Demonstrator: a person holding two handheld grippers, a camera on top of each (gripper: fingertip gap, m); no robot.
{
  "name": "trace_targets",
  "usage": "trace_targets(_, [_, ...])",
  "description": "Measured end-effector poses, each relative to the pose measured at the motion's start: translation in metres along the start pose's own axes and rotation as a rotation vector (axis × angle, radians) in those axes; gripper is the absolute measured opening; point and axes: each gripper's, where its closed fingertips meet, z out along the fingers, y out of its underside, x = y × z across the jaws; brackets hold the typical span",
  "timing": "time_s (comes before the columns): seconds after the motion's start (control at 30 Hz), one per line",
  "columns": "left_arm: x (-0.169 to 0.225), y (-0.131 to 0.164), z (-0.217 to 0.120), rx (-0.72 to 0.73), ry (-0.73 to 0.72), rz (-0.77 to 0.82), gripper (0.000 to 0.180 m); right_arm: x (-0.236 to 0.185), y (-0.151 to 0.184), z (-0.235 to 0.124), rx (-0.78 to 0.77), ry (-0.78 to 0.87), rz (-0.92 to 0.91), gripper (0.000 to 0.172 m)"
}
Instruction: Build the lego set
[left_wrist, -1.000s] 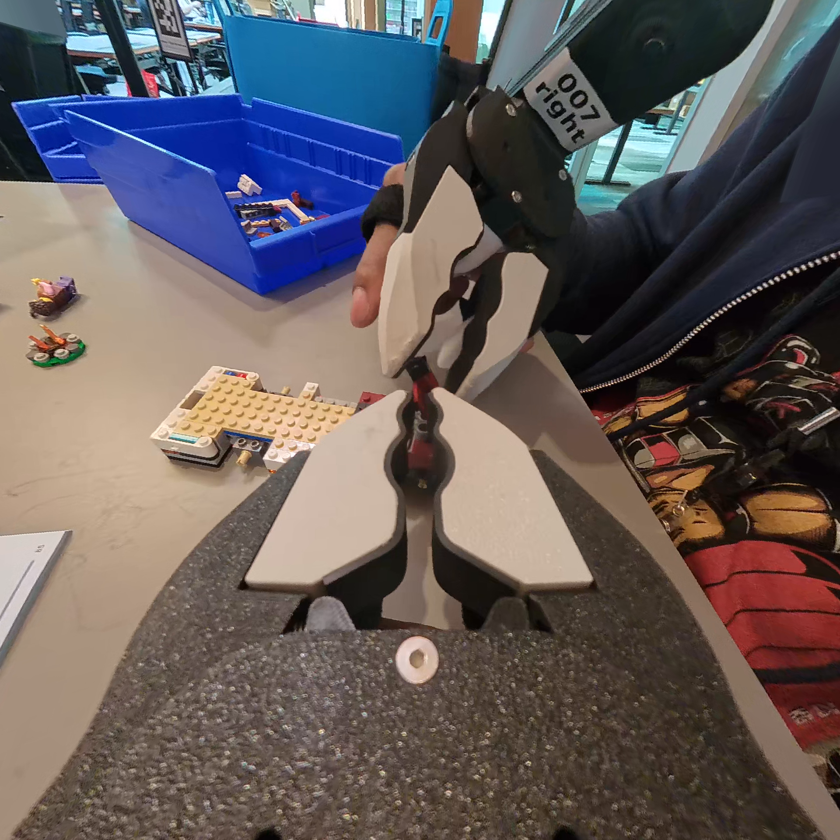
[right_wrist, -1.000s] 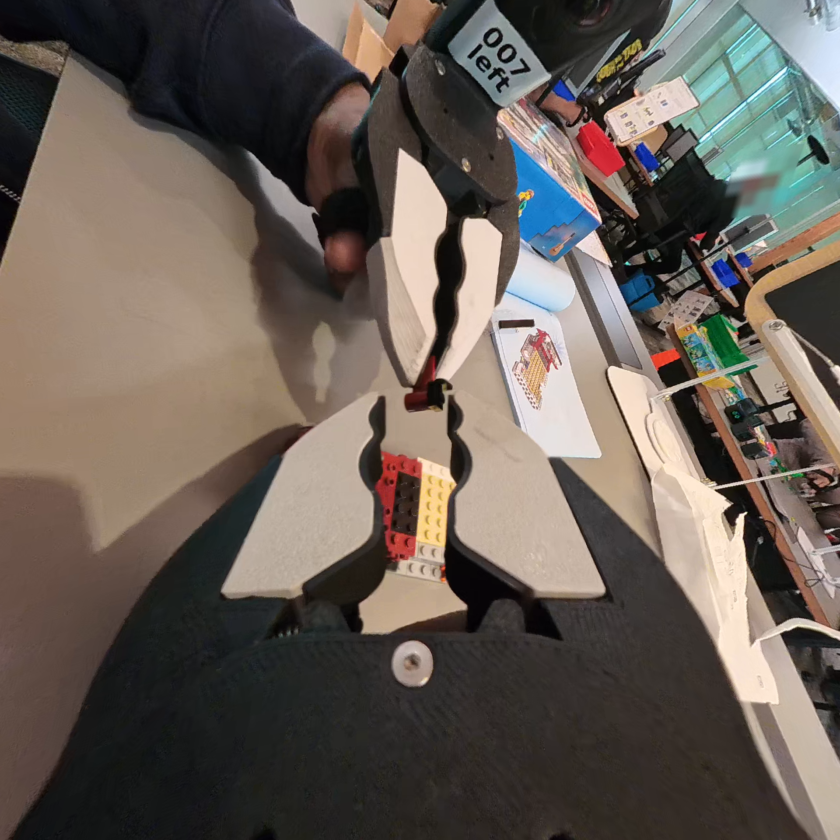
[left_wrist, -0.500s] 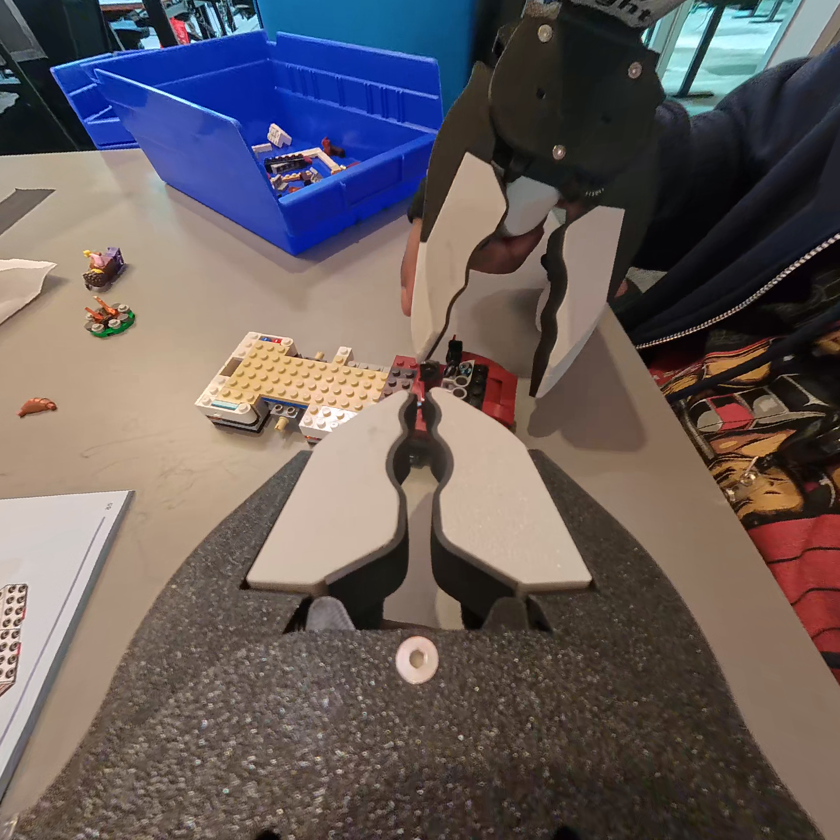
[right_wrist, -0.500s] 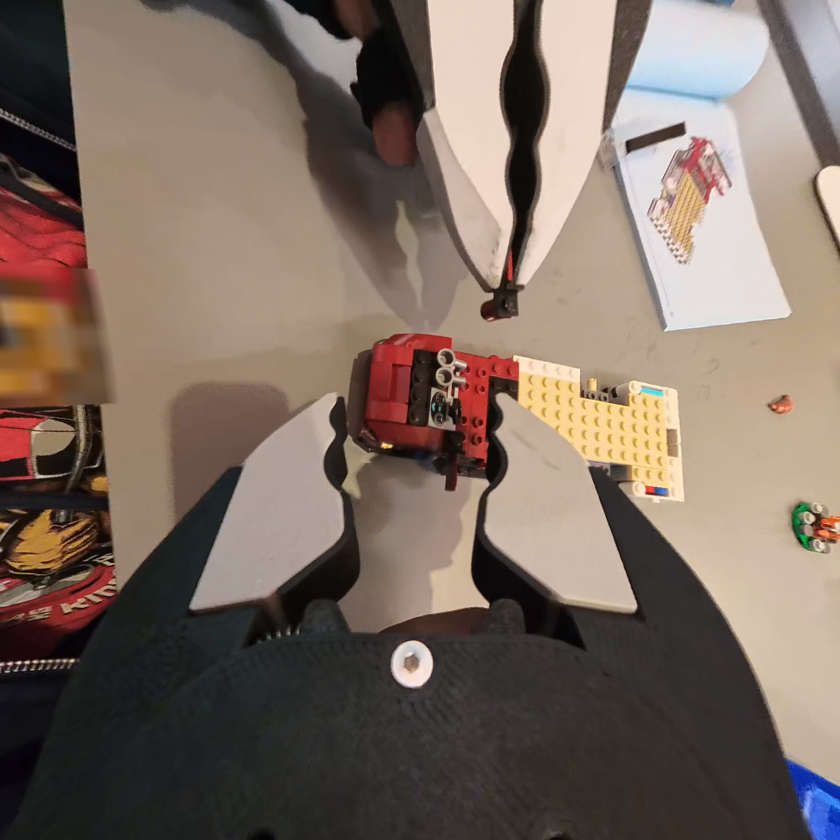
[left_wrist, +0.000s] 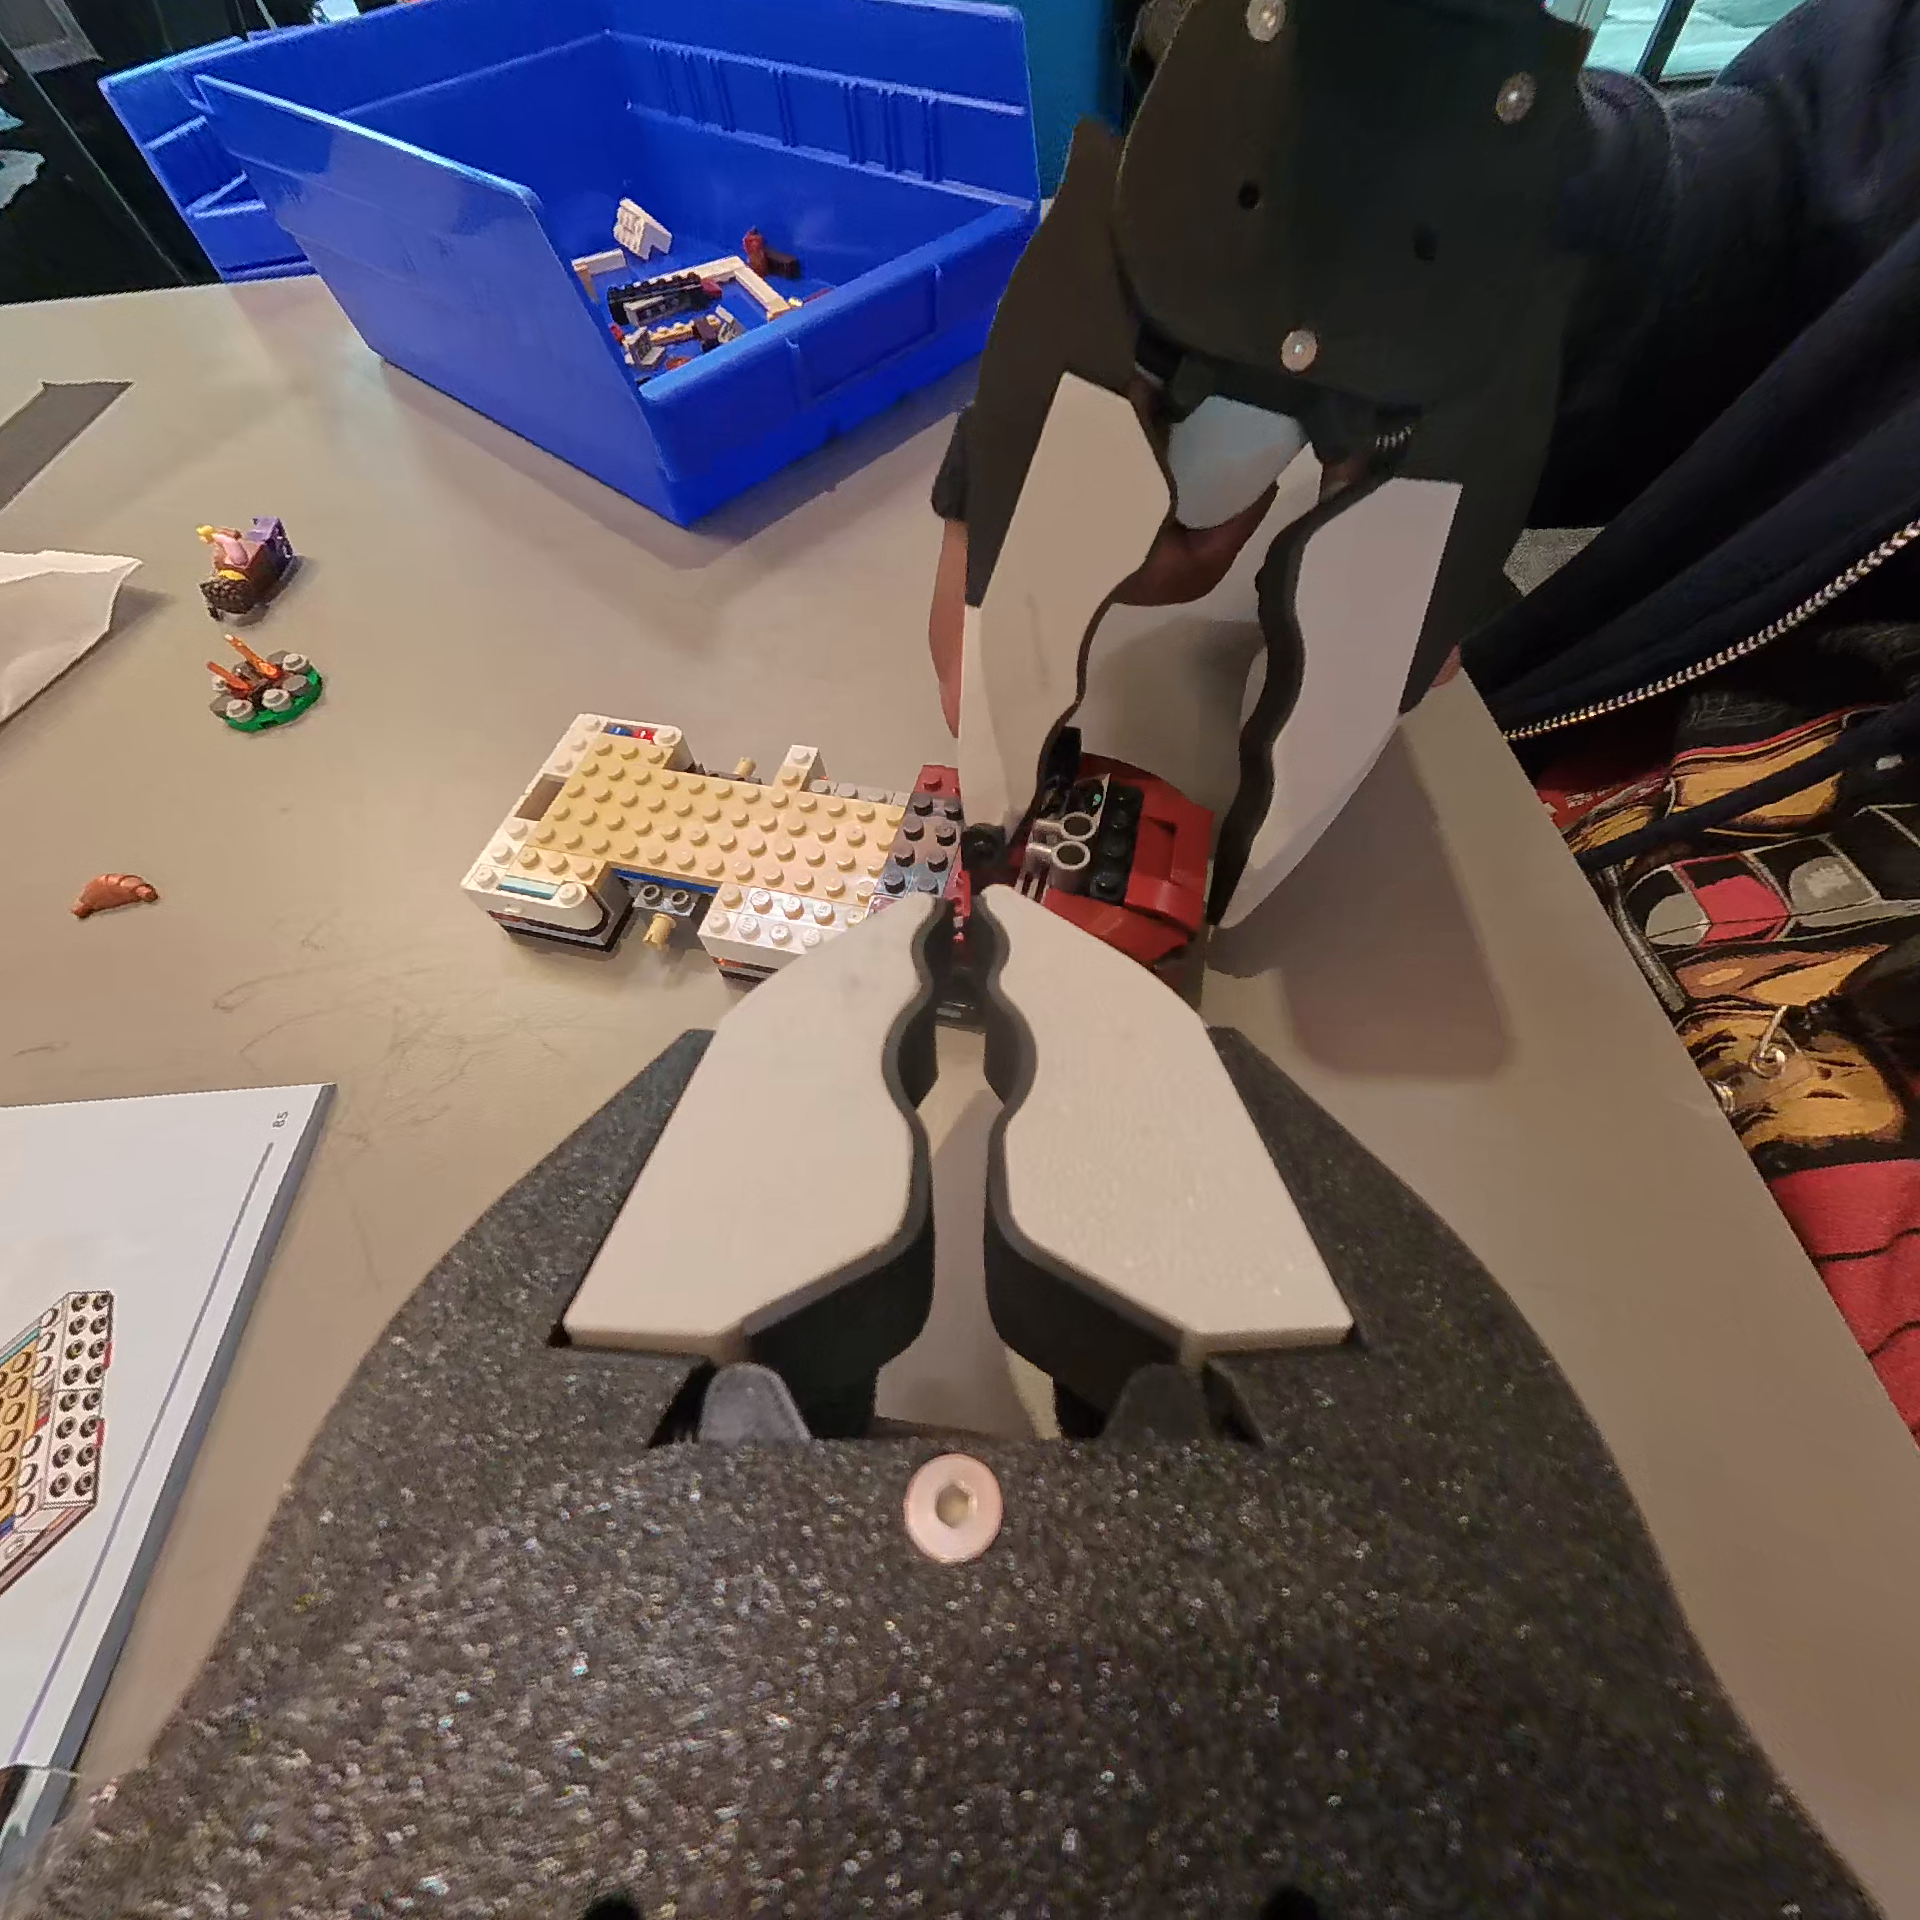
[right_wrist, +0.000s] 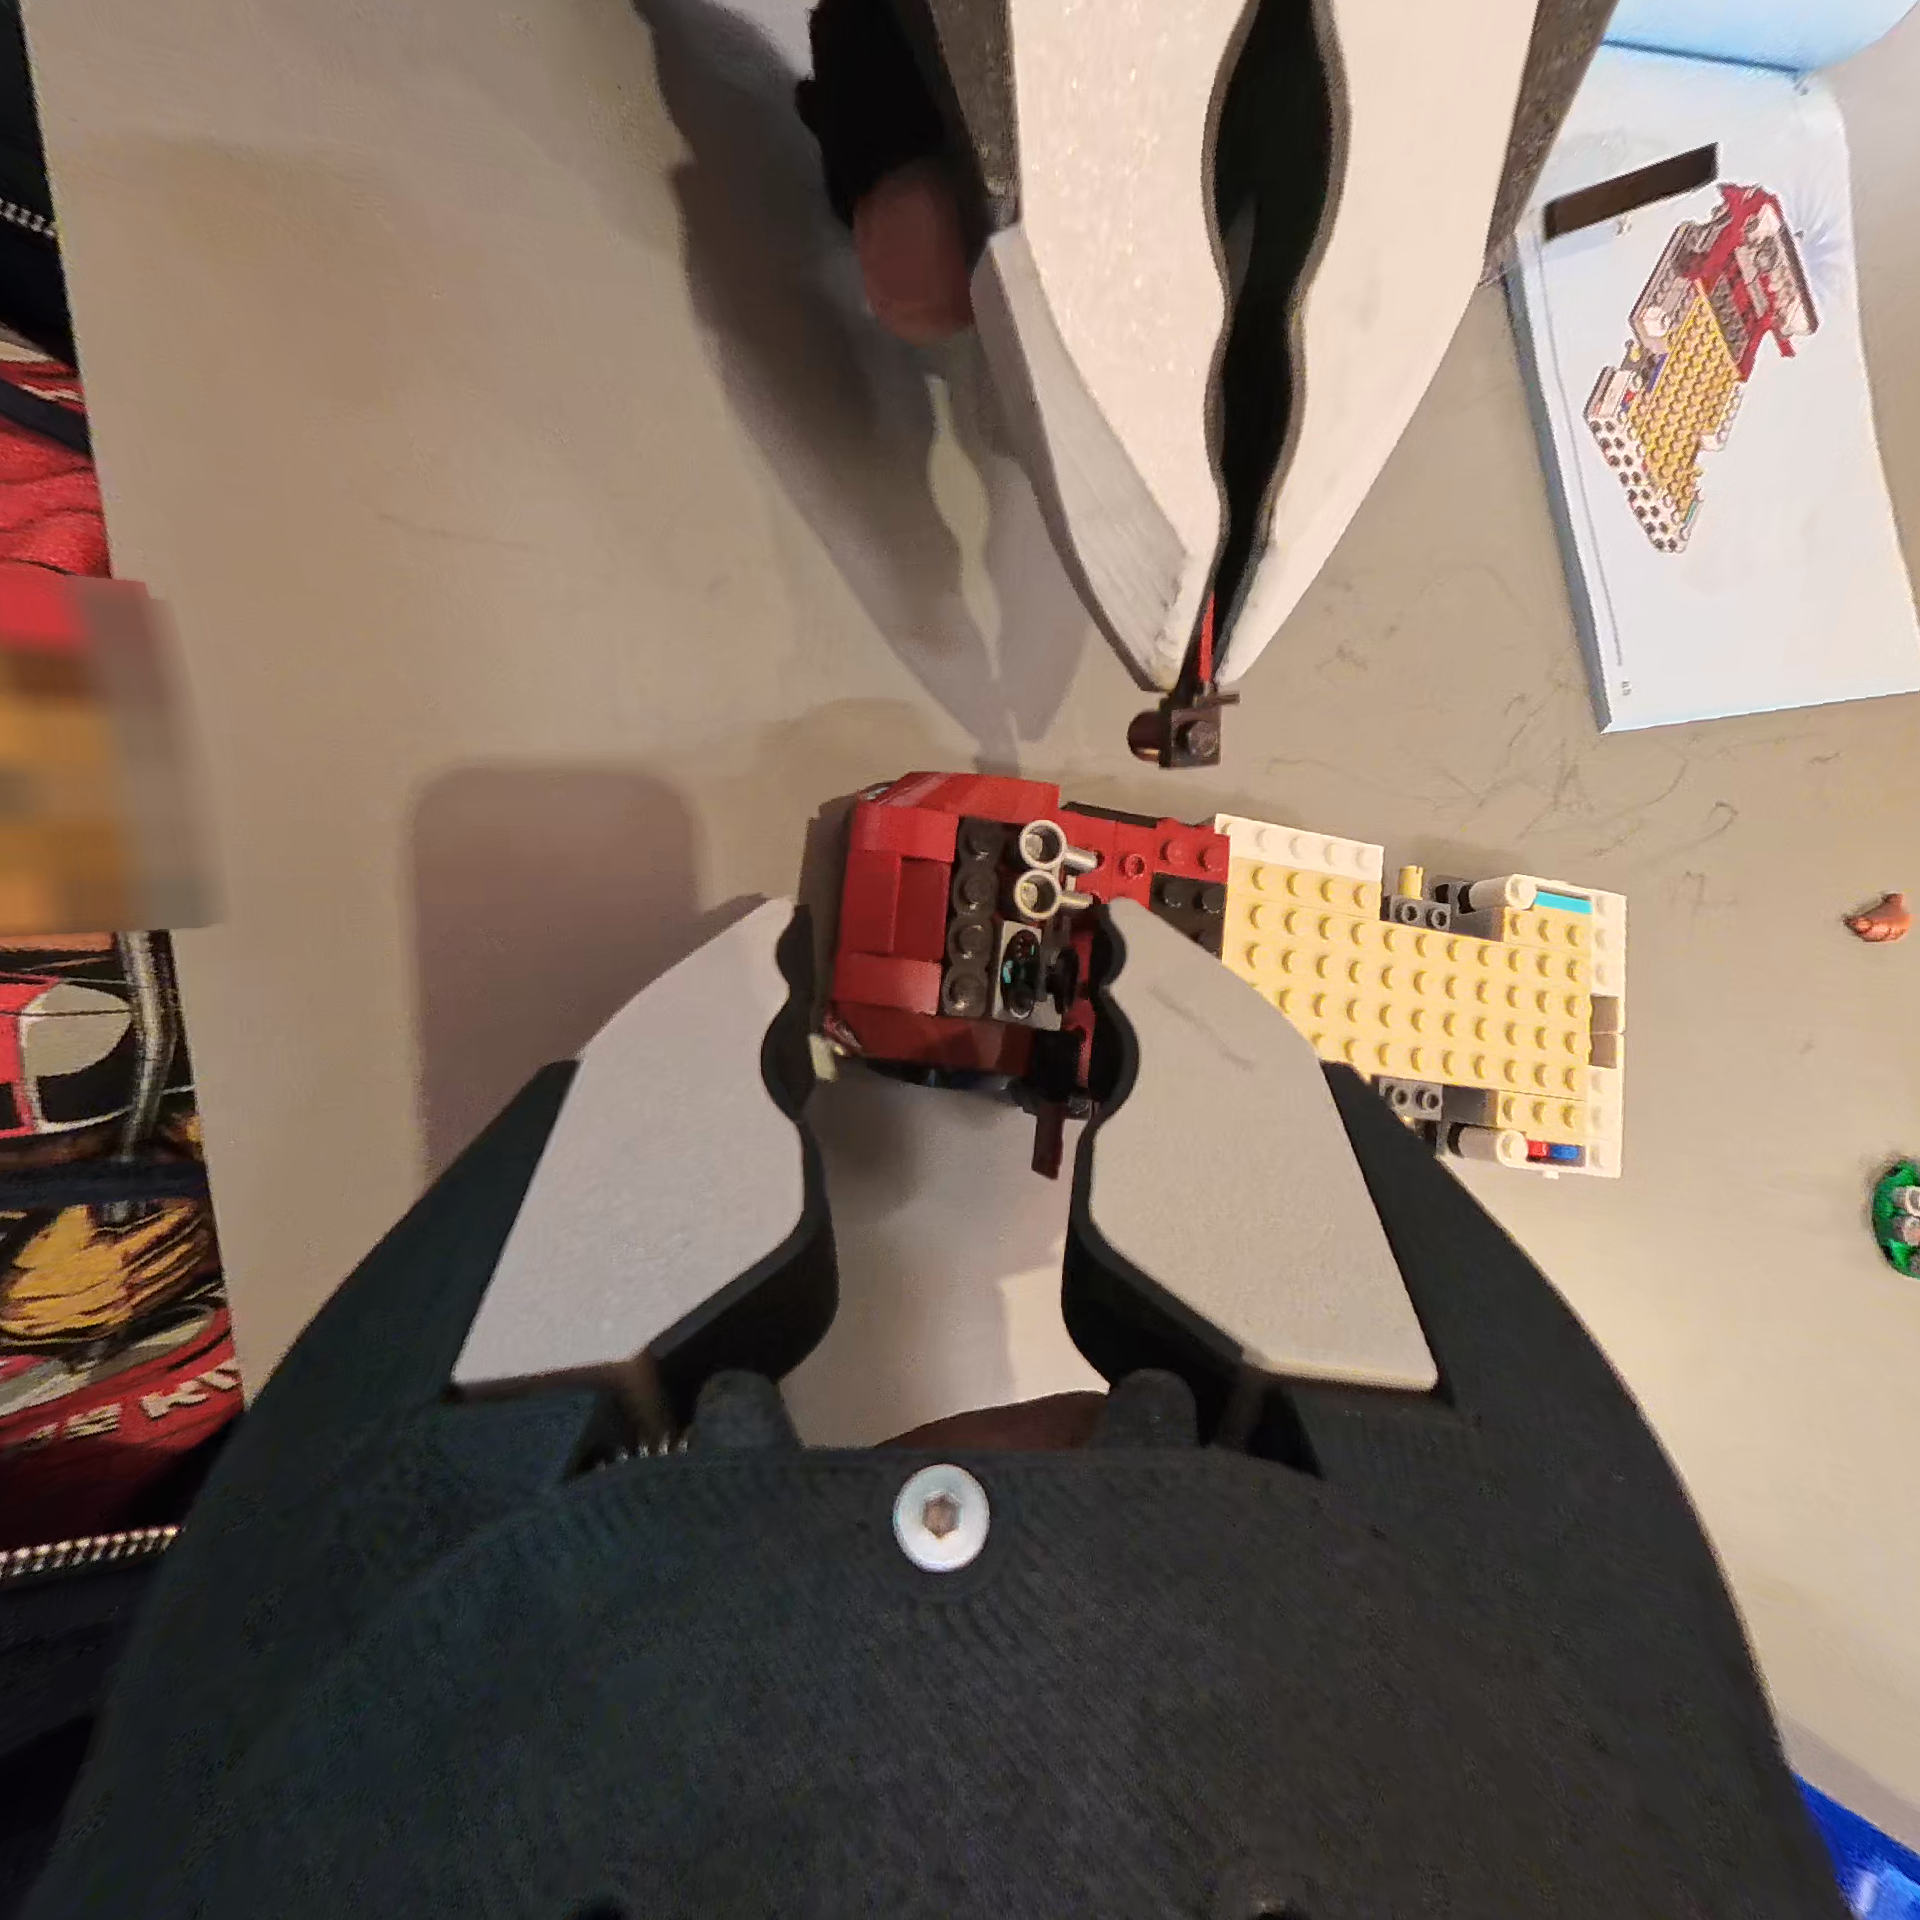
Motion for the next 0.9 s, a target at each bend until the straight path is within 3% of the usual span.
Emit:
trace_targets(0.73, [0.001,0.007,0.003,-0.059,0.018,-0.015,0.003,0.003,0.000,-0.005,0.065,0.067,-0.030,0.047])
trace_targets(0.9, [0.002,0.007,0.002,-0.055,0.015,-0.011,0.003,0.007,0.007,-0.018,0.111,0.085,0.072,0.053])
